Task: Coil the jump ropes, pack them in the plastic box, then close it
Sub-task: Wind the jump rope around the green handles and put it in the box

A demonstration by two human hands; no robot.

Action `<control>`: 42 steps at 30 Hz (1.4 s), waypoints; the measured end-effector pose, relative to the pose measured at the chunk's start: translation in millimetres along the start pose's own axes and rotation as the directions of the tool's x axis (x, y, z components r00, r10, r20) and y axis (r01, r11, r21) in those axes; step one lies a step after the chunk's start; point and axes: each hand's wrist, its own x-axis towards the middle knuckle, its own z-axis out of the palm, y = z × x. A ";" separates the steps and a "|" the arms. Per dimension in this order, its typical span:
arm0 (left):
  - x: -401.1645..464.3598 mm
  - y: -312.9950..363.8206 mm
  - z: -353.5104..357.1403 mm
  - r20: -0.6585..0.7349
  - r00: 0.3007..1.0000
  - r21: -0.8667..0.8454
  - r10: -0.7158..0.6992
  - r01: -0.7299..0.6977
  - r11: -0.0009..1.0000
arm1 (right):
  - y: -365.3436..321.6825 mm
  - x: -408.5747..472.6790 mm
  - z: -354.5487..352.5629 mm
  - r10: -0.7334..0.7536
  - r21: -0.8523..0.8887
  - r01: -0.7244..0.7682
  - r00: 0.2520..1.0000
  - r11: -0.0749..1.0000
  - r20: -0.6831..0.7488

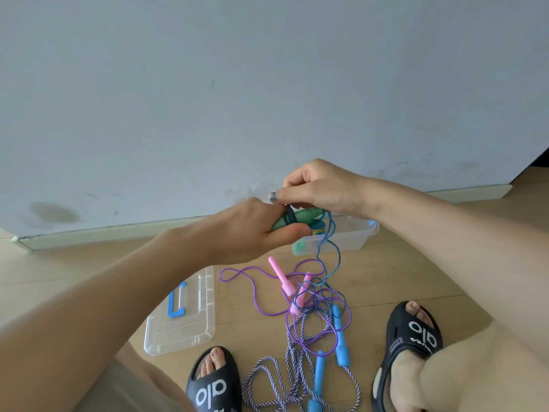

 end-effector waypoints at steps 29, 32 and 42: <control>13.4 -38.1 -5.8 -0.102 0.959 -0.082 -0.263 0.255 0.963 | -11.5 -13.6 13.8 -0.331 -0.485 0.166 0.901 0.859 -0.280; 10.9 -29.2 -1.7 -0.055 0.990 0.086 -0.129 0.133 0.987 | -11.6 -8.8 3.6 -0.317 -0.445 0.165 0.902 0.880 -0.293; 0.9 -16.2 -3.8 -0.120 0.987 0.223 0.103 -0.074 0.972 | -0.4 0.2 2.1 -0.121 -0.025 0.120 0.992 0.992 -0.033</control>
